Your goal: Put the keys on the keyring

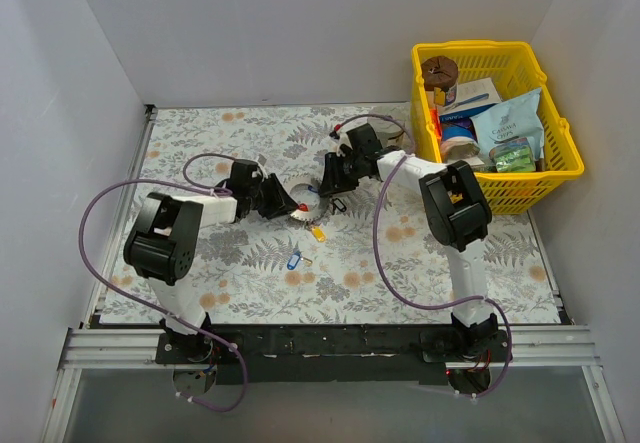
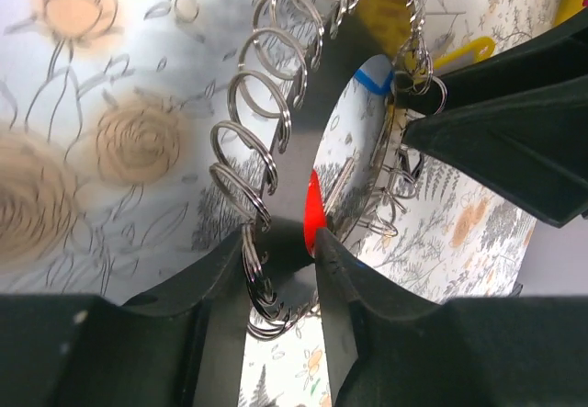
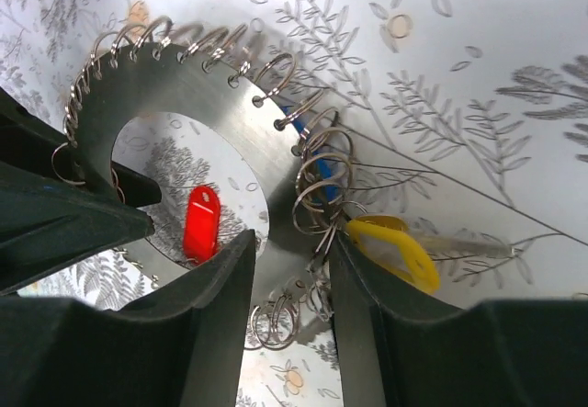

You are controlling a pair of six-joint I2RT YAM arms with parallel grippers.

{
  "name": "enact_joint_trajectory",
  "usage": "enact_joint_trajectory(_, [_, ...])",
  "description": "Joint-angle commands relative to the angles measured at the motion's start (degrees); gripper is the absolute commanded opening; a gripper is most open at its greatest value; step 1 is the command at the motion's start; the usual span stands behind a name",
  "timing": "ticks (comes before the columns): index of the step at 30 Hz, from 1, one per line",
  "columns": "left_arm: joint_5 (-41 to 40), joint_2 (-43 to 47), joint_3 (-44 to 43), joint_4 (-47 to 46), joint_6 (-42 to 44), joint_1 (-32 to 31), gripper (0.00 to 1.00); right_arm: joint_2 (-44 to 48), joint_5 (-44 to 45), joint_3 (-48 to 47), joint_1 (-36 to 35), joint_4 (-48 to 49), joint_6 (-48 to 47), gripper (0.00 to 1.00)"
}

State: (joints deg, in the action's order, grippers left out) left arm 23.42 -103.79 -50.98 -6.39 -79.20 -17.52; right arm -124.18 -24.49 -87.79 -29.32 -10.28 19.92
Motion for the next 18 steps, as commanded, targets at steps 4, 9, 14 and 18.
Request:
enact_joint_trajectory(4, [-3.9, 11.92, 5.27, 2.96, -2.63, -1.47, 0.29, -1.5, -5.21, -8.61, -1.7, 0.18, -0.32, 0.46])
enact_joint_trajectory(9, [-11.79, 15.72, 3.28, 9.09, 1.13, -1.73, 0.45, -0.8, -4.6, -9.68, -2.67, 0.35, -0.94, 0.48])
enact_joint_trajectory(14, [-18.57, 17.03, -0.69, 20.27, 5.54, -1.73, 0.73, 3.59, -2.15, -5.39, -2.58, 0.88, -2.34, 0.56])
enact_joint_trajectory(18, [-22.63, 18.71, -1.66, 22.74, 7.83, -1.73, 0.81, 7.28, 0.93, -1.26, -2.67, -0.26, -3.57, 0.59])
